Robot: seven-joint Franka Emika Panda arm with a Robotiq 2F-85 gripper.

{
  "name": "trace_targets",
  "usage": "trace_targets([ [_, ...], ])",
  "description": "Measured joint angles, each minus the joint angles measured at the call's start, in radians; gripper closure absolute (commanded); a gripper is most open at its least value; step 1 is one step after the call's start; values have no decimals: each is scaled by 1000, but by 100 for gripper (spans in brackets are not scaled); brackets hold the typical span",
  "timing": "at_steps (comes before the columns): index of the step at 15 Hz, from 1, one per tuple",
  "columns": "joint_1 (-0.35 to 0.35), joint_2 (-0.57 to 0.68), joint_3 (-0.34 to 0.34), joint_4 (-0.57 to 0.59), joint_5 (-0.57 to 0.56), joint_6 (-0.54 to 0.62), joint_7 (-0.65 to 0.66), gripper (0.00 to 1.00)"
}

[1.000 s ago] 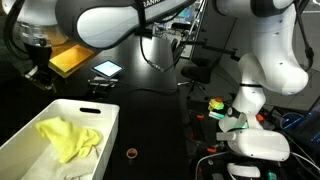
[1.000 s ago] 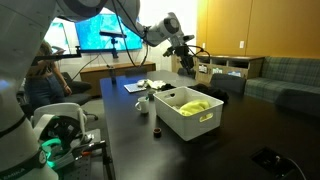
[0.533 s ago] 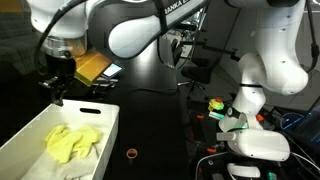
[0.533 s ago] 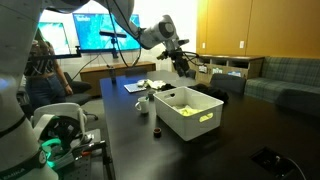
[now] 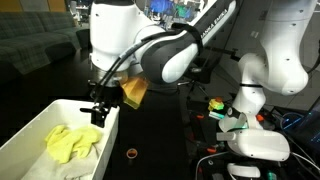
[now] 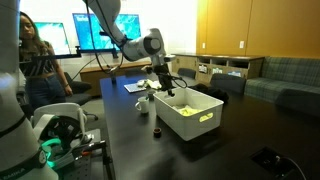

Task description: Pick up the cloths from the table and put them in the box, then pick up the marker and the seal tape put them in the cup

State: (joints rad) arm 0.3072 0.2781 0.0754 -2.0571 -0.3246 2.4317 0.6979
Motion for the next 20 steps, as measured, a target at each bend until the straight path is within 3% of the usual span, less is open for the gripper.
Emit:
trace_targets([
  [4,-7,-84,5,-234,41,118,-3,0],
  [8,-19,-97,14,-350,116,163,-30,0],
  [13,-27,-51,14,-351,154,186,-45,0],
  [20,-20,62,14,-266,154,233,-65,0],
])
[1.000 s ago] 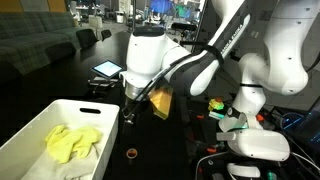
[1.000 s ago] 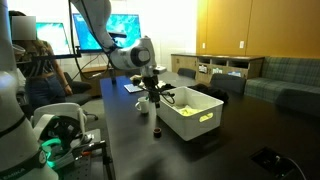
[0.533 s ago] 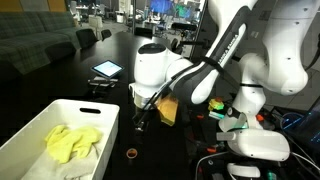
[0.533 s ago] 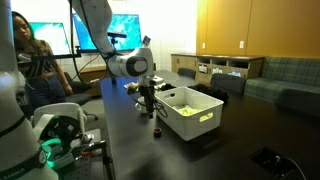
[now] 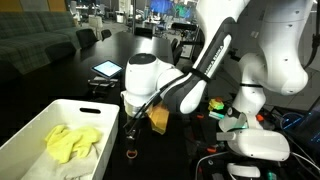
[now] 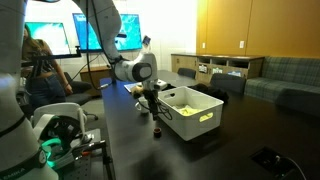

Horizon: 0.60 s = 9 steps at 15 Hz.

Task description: Pick up the cloths from the table and put them in the box, then pick up the marker and the seal tape put them in the cup

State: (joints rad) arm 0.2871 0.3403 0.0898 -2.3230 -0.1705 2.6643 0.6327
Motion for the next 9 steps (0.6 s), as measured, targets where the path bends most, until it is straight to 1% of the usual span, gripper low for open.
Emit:
trace_targets([
  [3,4,61,1,31,19,11,-17,0],
  [9,4,168,3,70,114,71,-91,0],
])
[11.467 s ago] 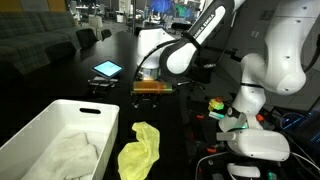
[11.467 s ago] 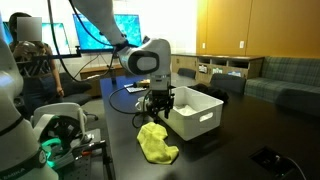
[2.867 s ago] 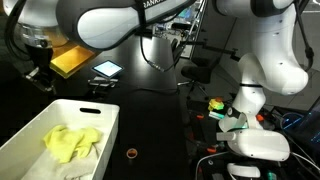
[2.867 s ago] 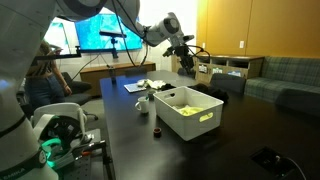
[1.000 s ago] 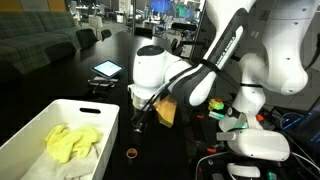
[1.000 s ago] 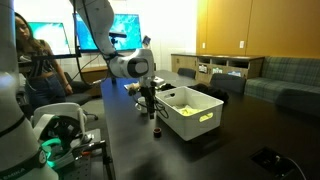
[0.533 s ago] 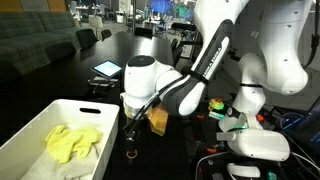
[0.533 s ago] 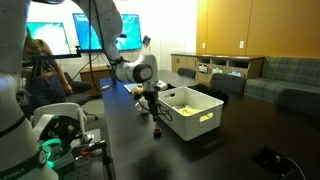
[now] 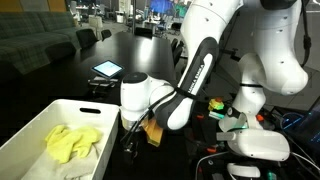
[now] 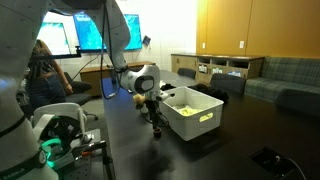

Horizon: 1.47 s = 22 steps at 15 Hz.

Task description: Pick up the cloths from the table and put them in the box, then pick up the marker and the seal tape put them in the cup

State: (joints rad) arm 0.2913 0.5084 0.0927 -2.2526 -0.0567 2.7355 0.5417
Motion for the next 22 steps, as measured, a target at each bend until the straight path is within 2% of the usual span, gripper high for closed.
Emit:
trace_targets([
  [6,-5,63,-2,41,52,22,-81,0],
  [22,-21,145,-1,108,71,39,-208,0],
])
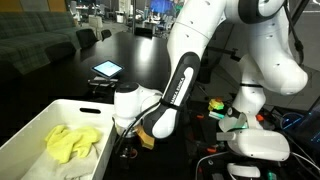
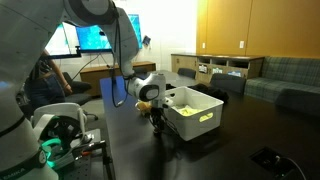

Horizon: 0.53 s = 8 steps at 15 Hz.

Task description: Pick up the cloths from the table and put them in the box, then pick up the marker and the seal tape put them in the cup

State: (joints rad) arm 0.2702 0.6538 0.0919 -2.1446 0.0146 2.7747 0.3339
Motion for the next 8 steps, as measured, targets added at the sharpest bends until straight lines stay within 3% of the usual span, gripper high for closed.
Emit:
trace_targets([
  [8,0,6,0,3,0,-1,-27,0],
])
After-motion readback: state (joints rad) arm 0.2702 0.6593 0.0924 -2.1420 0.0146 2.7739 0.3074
